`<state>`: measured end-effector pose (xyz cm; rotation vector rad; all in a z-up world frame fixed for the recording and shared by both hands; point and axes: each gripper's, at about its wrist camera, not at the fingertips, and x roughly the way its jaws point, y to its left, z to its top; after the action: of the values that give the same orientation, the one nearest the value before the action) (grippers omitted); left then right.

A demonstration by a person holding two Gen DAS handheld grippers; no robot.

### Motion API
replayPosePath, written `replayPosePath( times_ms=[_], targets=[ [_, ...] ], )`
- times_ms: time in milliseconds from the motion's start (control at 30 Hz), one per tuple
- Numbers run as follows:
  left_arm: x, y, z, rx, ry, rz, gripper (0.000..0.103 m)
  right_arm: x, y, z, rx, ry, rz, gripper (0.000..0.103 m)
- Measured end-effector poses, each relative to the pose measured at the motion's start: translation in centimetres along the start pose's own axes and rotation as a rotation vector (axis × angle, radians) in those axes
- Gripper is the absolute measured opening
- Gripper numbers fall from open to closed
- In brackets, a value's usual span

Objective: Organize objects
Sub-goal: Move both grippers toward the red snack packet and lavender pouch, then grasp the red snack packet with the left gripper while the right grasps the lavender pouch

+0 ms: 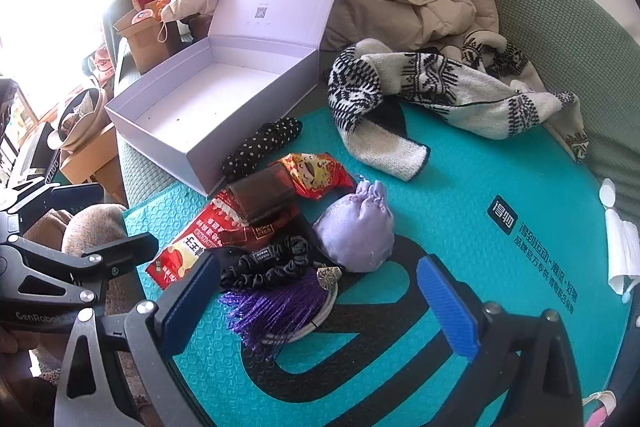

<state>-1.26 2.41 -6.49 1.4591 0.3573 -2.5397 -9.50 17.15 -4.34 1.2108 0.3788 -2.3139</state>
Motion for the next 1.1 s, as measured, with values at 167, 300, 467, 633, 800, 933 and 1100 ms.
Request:
replayPosePath(
  times_ms=[167,300,467,633,800,933,1100],
  targets=[
    [0.4,-0.3,-0.8,-0.022,-0.004,0.014,0.094,0.6,-0.7,-0.7,-0.020,0.010,0.039,0.094],
    [1.4,-0.3,-1.2,-0.016,0.023,0.001,0.094,1.4,-0.9,-1.5,-0.024,0.027,0.066,0.091],
    [2.9,-0.7,-1.5,0.016,0.061,-0.009,0.093,2.4,-1.9,-2.2,0.033,0.039,0.087,0.081],
    [4.9,-1.2,-1.3,0.047,0.097,-0.015,0.089,2.6,-2.9,-2.0,0.074,0.011,0.057,0.080],
    [5.8,-1.9,-1.0,0.082,0.098,-0.029,0.089,3.0,-3.9,-1.2,0.104,-0.019,0.050,0.078],
    [6.4,-2.4,-0.4,0.101,0.096,-0.031,0.089,4.1,-4.5,-0.5,0.122,-0.012,0.057,0.078],
    [6.8,-3.3,0.2,0.151,0.108,-0.031,0.089,5.3,-4.9,0.4,0.126,-0.006,0.061,0.078]
  ],
)
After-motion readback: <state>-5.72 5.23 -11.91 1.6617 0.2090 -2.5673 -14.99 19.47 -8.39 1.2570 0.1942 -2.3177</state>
